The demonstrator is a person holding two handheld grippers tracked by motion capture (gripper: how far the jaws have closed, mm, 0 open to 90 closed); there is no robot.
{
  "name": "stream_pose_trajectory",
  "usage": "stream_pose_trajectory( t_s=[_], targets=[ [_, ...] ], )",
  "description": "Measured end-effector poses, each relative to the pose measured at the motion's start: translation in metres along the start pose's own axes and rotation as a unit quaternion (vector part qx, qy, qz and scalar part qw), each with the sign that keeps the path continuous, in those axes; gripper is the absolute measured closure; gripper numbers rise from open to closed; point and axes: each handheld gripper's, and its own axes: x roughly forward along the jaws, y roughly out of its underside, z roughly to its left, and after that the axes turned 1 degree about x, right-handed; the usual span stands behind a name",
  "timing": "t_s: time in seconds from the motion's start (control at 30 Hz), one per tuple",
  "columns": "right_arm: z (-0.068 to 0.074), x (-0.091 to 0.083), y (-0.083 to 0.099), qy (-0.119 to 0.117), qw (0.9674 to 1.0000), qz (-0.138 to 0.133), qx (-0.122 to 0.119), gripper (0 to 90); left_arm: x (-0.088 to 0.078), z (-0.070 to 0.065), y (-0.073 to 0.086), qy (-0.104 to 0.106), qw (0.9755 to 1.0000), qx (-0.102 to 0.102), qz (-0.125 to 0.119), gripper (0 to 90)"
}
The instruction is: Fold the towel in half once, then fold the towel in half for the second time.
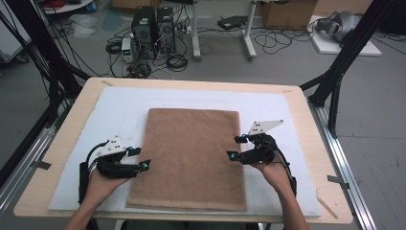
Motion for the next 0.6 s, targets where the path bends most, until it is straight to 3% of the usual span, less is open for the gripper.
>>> stream_pose_trajectory(
  t_s=[0.37, 0.6],
  targets=[
    [-0.007, 0.008, 0.0, 0.003, 0.9999, 0.01, 0.001, 29.2, 0.001, 0.015, -0.018, -0.011, 0.9999, -0.003, 0.007, 35.7],
    [-0.017, 0.007, -0.018, 0.01, 0.9999, 0.014, -0.003, 28.8, 0.001, 0.027, -0.038, -0.017, 0.9998, -0.003, 0.006, 35.8]
  ],
)
